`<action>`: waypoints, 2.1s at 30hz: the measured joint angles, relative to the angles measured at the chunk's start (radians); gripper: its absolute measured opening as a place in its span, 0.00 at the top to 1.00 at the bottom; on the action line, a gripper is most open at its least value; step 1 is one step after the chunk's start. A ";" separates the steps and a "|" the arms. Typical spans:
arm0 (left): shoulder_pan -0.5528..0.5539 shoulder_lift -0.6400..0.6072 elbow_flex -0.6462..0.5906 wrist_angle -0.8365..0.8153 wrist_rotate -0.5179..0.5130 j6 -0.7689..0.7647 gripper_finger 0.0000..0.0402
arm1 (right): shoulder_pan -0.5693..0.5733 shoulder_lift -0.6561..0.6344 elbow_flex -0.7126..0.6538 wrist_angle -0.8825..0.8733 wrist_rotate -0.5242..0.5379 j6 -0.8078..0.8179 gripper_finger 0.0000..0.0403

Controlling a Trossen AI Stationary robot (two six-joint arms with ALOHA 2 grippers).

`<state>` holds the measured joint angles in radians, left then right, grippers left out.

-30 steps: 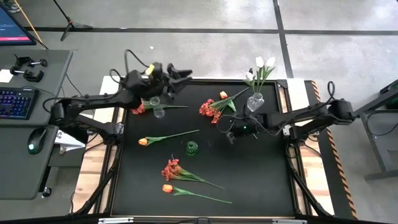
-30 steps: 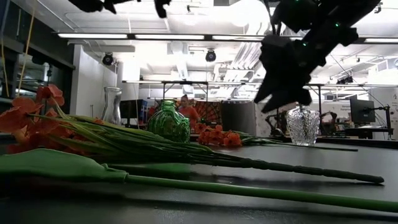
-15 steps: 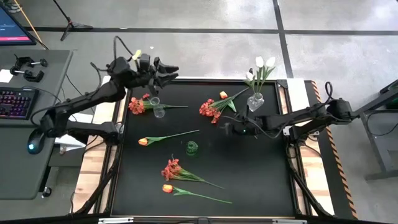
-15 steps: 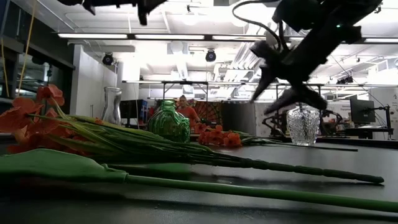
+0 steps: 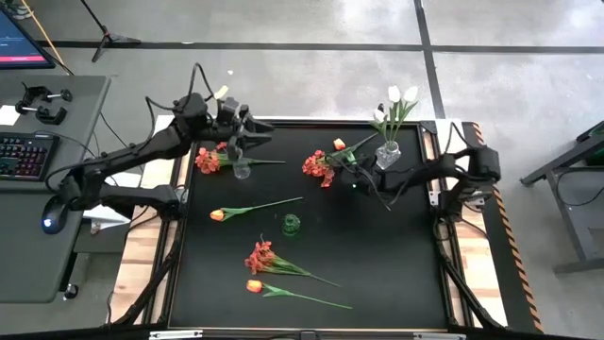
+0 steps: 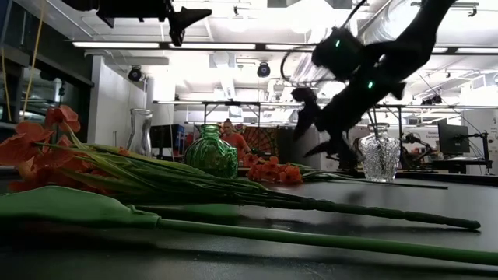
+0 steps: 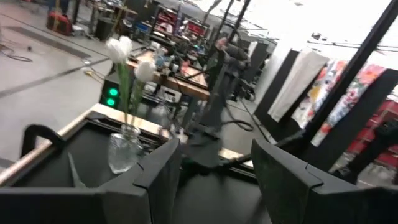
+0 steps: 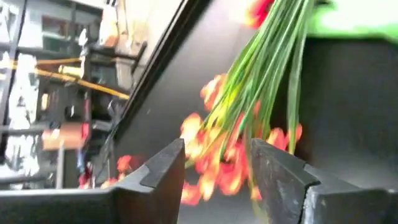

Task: Sort flowers into vase by color
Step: Put the top right orange flowers into the green vase

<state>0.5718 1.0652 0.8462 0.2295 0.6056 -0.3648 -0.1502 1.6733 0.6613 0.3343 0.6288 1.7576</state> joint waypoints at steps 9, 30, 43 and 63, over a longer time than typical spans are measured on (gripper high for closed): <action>-0.003 -0.044 -0.035 0.085 -0.018 -0.091 0.54 | -0.076 0.040 0.000 -0.020 -0.083 0.035 0.64; 0.067 -0.141 -0.035 0.059 -0.019 -0.018 0.54 | -0.242 0.066 0.001 -0.052 -0.211 -0.051 0.80; 0.149 -0.272 -0.035 -0.032 -0.019 0.081 0.54 | -0.115 -0.083 0.000 0.104 -0.184 -0.202 0.99; -0.393 -0.111 0.148 -0.601 -0.248 0.616 0.54 | 0.298 -0.469 0.091 -0.441 -0.828 -0.547 1.00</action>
<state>0.1793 0.9545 0.9938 -0.3713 0.3578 0.2507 0.1474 1.2043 0.7525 -0.1071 -0.1989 1.2105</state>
